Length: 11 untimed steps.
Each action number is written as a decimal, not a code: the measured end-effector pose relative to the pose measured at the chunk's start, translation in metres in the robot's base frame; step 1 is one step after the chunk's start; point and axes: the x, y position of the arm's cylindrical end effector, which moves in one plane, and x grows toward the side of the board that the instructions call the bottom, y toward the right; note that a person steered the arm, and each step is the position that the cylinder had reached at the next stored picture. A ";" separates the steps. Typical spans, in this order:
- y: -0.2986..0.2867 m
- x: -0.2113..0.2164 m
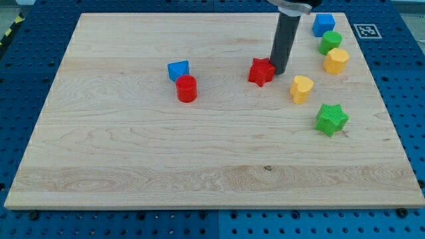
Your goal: Push the yellow heart towards the red circle
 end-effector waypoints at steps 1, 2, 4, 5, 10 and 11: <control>-0.013 0.000; -0.009 -0.008; 0.028 0.007; 0.042 0.022; 0.059 0.063; 0.047 0.077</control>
